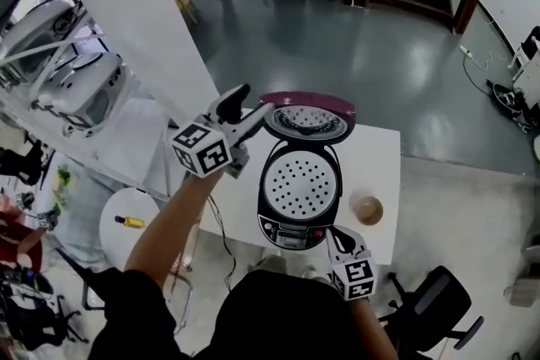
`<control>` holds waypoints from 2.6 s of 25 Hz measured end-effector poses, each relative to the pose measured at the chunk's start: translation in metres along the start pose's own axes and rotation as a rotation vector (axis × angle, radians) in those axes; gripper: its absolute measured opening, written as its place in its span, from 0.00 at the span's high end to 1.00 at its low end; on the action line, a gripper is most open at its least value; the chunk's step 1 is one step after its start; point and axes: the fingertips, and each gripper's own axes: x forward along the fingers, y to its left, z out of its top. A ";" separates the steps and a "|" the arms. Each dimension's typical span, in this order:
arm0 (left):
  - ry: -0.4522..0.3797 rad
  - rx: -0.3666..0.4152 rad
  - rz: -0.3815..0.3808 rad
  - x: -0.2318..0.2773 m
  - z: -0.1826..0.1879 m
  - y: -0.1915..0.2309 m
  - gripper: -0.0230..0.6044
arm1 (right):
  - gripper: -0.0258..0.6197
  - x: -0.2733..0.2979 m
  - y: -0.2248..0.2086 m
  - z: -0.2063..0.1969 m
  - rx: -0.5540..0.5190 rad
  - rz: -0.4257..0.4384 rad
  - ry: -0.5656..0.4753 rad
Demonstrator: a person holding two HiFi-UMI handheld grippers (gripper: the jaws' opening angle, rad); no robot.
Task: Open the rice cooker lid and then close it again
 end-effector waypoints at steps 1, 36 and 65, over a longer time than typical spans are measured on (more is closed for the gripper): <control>0.014 0.006 -0.015 0.007 -0.001 0.005 0.49 | 0.95 0.000 -0.002 0.002 0.003 -0.014 0.001; 0.429 0.132 -0.686 0.097 -0.080 -0.003 0.64 | 0.96 0.044 -0.012 0.010 0.101 -0.252 0.042; 0.621 0.171 -0.816 0.059 -0.097 -0.041 0.71 | 0.96 0.038 -0.001 0.008 0.252 -0.176 -0.054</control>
